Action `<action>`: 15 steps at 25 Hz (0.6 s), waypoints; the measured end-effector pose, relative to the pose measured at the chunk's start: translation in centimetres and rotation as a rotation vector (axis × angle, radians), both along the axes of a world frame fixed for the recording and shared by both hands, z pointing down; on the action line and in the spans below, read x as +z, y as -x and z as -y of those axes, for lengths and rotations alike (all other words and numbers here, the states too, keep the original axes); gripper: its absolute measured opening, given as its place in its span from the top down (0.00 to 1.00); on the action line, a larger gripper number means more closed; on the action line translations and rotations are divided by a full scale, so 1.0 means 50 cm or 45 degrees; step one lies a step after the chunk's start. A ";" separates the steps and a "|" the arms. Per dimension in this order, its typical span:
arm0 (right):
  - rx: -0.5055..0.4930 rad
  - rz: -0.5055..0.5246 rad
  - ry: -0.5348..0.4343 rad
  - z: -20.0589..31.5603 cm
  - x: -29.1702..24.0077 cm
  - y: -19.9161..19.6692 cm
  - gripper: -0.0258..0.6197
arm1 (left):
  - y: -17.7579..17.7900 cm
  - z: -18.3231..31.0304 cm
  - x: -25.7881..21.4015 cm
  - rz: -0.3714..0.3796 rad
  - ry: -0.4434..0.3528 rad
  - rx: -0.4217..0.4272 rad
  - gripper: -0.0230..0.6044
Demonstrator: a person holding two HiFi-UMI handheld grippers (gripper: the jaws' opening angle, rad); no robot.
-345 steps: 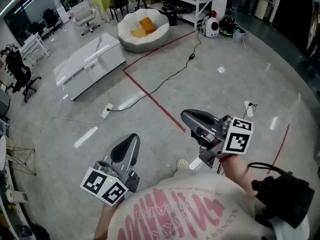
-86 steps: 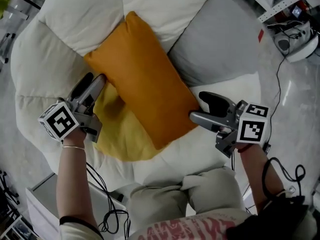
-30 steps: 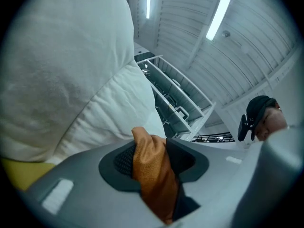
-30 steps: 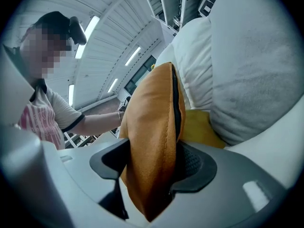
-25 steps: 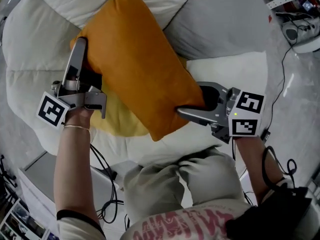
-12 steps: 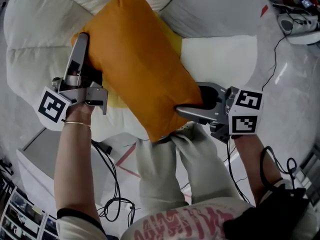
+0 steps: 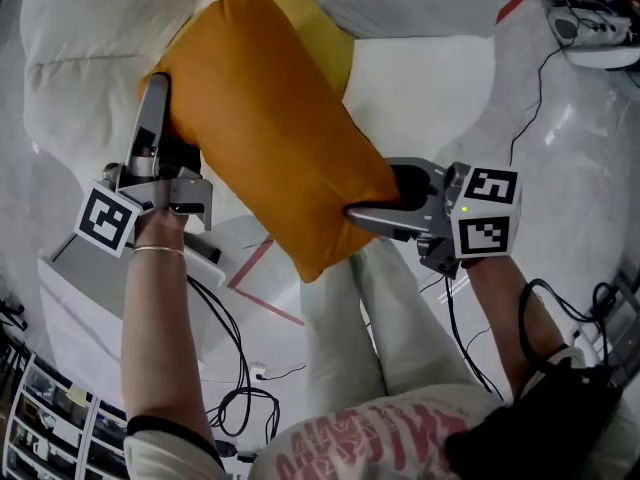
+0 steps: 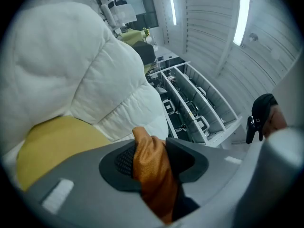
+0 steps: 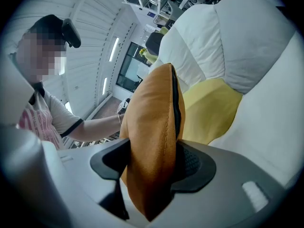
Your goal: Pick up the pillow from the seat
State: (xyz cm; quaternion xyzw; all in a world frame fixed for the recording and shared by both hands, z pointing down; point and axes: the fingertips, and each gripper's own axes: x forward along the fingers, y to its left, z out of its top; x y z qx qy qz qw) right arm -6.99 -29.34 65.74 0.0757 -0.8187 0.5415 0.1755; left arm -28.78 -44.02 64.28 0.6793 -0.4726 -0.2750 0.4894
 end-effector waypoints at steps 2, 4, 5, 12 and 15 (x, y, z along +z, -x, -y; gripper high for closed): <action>-0.011 -0.010 0.041 -0.003 -0.007 0.002 0.53 | 0.006 -0.009 0.007 -0.008 0.041 -0.040 0.69; -0.022 -0.016 0.061 -0.005 -0.022 0.002 0.53 | 0.012 -0.018 0.002 -0.023 0.059 -0.088 0.69; -0.028 -0.016 0.064 -0.008 -0.037 0.001 0.53 | 0.015 -0.026 -0.009 -0.031 0.063 -0.112 0.69; -0.076 0.017 0.054 -0.048 -0.198 -0.018 0.53 | 0.025 -0.115 -0.153 -0.065 0.094 -0.267 0.68; -0.082 0.014 0.041 -0.053 -0.249 -0.031 0.53 | 0.015 -0.128 -0.201 -0.079 0.090 -0.289 0.68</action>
